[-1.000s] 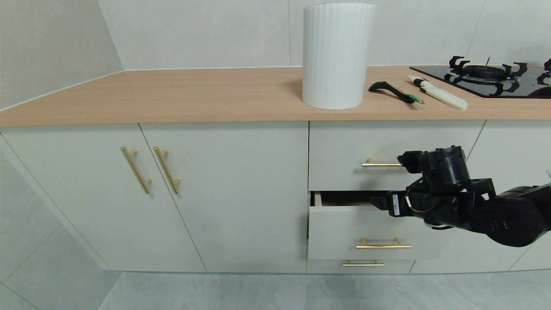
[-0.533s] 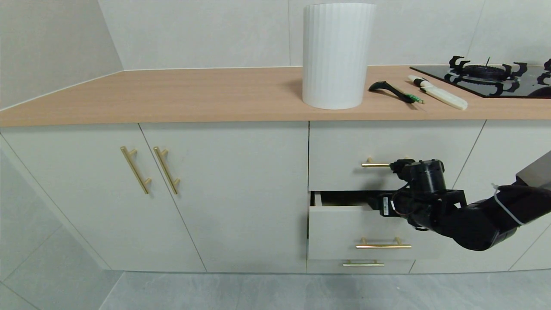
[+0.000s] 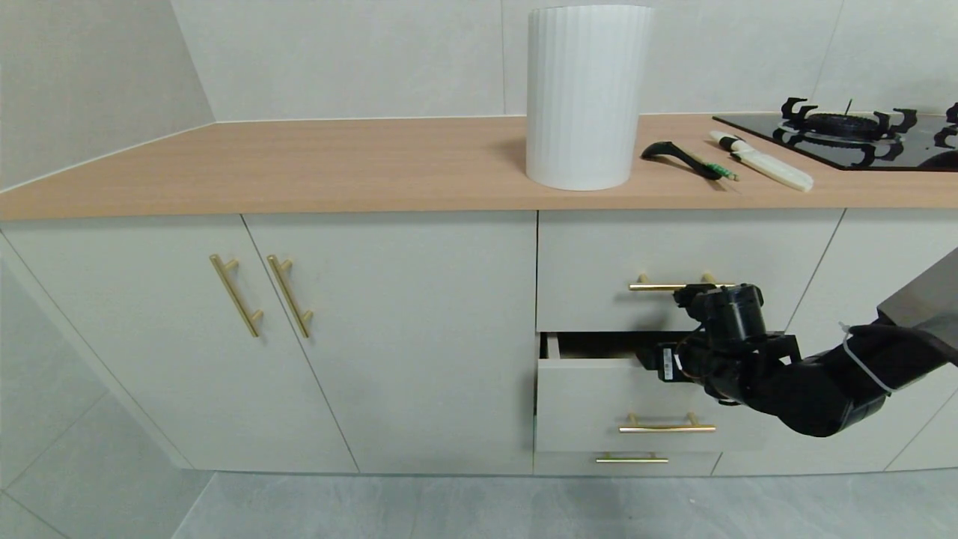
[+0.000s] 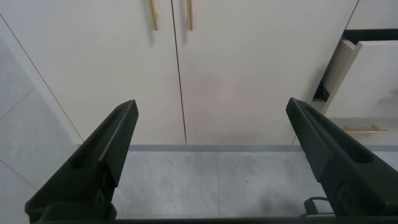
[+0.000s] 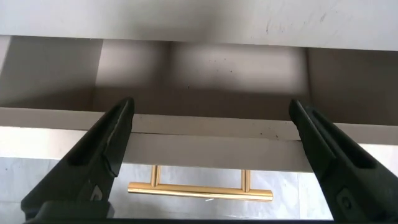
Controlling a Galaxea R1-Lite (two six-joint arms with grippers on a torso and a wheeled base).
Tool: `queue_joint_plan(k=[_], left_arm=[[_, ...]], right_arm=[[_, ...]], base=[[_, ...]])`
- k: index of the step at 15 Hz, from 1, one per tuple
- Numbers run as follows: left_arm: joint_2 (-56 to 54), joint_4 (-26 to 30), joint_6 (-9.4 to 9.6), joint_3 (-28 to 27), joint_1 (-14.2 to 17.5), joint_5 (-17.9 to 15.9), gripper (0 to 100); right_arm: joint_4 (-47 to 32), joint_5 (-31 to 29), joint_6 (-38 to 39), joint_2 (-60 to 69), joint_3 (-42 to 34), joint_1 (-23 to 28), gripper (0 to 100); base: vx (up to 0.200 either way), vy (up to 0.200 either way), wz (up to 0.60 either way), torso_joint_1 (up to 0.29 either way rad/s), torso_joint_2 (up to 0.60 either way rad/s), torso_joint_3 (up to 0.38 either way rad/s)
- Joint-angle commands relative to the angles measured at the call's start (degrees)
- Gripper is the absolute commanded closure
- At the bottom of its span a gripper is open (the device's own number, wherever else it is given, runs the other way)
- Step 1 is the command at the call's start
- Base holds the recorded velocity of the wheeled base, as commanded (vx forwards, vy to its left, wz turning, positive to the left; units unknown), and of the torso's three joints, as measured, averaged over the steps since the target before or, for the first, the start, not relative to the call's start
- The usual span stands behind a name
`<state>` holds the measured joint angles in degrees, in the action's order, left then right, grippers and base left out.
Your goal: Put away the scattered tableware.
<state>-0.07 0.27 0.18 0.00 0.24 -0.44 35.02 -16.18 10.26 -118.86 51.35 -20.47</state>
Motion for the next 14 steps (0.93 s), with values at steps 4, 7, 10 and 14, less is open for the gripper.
queue_joint_plan(k=[4,7,10,14], left_arm=[[0.1,0.0,-0.01,0.0,0.0,0.0,0],[0.1,0.0,-0.01,0.0,0.0,0.0,0],[0.1,0.0,-0.01,0.0,0.0,0.0,0],[0.1,0.0,-0.01,0.0,0.0,0.0,0]], right_arm=[[-5.8,0.3,-0.2,2.5,-0.3,-0.1,0],[-11.0,0.6,-0.2,5.0,-0.4,-0.4,0],[-15.5,0.7,-0.2,6.7,-0.4,-1.2,0],[-24.5,0.9,-2.1,9.5,-0.3,-2.6,0]], base=[[0.0,0.0,0.0,0.0,0.0,0.0],[0.0,0.0,0.0,0.0,0.0,0.0],[0.0,0.0,0.0,0.0,0.0,0.0],[0.0,0.0,0.0,0.0,0.0,0.0]])
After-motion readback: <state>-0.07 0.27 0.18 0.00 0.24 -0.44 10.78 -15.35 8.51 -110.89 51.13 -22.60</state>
